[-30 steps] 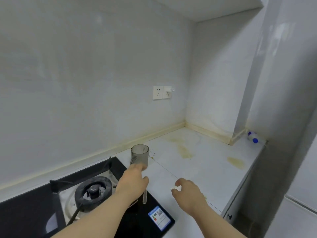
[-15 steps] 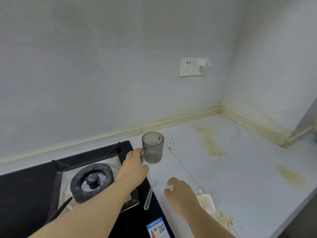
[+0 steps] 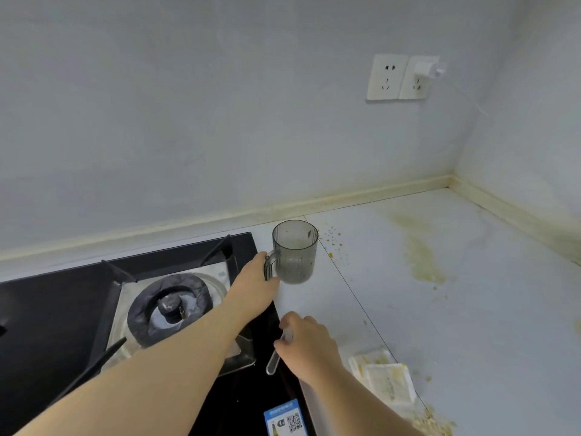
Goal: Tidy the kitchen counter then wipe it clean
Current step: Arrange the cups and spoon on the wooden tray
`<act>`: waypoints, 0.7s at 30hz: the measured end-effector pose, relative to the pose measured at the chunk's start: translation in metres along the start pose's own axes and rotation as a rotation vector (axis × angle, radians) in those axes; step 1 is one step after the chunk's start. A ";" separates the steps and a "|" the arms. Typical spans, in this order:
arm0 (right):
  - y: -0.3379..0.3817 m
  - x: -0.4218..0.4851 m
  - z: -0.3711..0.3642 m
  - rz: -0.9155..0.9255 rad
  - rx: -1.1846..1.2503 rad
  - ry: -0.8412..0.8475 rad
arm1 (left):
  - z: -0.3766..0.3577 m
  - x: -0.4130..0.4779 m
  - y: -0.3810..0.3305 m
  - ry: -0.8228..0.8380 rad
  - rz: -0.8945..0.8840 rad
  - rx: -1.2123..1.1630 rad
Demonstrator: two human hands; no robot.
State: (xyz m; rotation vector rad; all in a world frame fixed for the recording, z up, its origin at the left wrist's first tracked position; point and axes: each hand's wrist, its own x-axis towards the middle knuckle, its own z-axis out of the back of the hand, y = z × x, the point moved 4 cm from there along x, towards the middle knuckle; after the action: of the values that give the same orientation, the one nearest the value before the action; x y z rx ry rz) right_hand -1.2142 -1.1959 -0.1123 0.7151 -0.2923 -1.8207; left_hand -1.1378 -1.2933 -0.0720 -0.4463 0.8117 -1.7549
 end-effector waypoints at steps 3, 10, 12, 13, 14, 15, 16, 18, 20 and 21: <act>-0.005 0.003 0.001 -0.057 0.057 -0.016 | -0.003 0.001 -0.004 -0.018 0.066 -0.101; -0.017 0.004 0.005 -0.075 0.123 -0.018 | -0.011 0.011 -0.002 -0.035 0.130 -0.094; -0.020 0.003 0.010 -0.087 0.177 -0.057 | -0.015 0.011 -0.003 -0.024 0.164 -0.211; -0.021 0.003 0.014 -0.097 0.206 -0.088 | -0.018 0.012 -0.003 -0.016 0.192 -0.324; -0.022 0.002 0.019 -0.110 0.233 -0.118 | -0.020 0.013 -0.004 -0.010 0.226 -0.437; -0.023 0.002 0.024 -0.122 0.254 -0.148 | -0.020 0.013 -0.005 -0.010 0.254 -0.520; -0.025 0.001 0.030 -0.136 0.271 -0.179 | -0.020 0.013 -0.007 -0.009 0.274 -0.559; -0.026 -0.001 0.041 -0.156 0.305 -0.241 | -0.016 0.010 -0.011 -0.011 0.299 -0.593; -0.024 -0.004 0.053 -0.149 0.343 -0.298 | -0.009 0.006 -0.015 -0.015 0.314 -0.634; -0.021 -0.005 0.059 -0.138 0.347 -0.324 | -0.004 0.003 -0.018 -0.019 0.312 -0.650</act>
State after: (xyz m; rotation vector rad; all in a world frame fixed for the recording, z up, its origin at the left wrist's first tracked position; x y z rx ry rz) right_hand -1.2647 -1.1921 -0.0751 0.6859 -0.8048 -2.0423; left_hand -1.1538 -1.2917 -0.0621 -0.7156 1.3620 -1.1712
